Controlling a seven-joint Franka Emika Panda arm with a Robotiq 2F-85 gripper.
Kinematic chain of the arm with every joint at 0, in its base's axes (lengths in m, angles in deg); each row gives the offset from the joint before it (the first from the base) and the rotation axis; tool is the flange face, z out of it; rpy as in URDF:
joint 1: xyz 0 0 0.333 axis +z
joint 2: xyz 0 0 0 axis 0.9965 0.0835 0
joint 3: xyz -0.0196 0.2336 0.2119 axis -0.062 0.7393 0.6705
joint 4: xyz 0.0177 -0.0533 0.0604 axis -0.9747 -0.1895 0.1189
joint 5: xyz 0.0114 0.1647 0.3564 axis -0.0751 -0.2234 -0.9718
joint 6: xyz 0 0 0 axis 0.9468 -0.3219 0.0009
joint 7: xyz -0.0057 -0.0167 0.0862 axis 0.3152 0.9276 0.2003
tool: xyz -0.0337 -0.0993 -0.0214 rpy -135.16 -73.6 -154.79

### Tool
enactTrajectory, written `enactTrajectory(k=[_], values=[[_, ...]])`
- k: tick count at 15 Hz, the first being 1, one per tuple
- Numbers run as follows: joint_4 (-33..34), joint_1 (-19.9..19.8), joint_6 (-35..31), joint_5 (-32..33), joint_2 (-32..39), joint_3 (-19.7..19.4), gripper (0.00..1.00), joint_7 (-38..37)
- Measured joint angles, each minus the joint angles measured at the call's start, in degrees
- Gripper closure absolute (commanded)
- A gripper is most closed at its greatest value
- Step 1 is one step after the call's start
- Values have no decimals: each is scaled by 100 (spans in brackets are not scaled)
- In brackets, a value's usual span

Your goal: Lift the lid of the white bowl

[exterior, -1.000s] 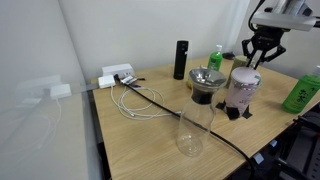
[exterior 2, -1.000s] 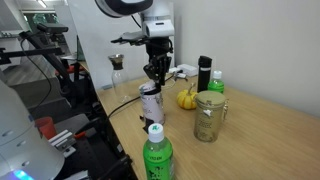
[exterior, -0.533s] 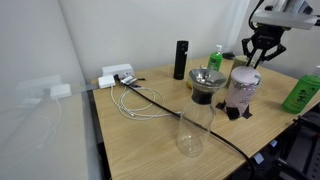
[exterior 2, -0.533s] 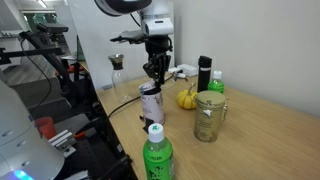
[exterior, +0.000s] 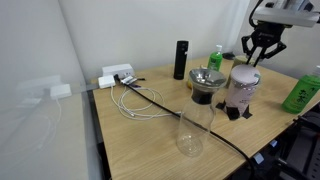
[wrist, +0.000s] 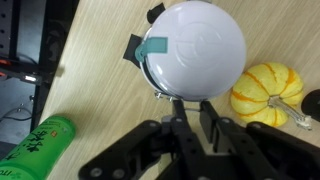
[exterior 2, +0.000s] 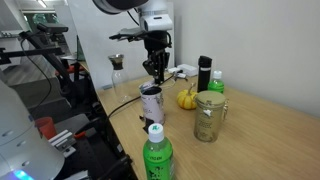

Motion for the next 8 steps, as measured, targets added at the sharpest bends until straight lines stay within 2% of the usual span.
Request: enactTrajectory(k=[8], values=[[-34,-2,54,90,-116,32,94,-3]])
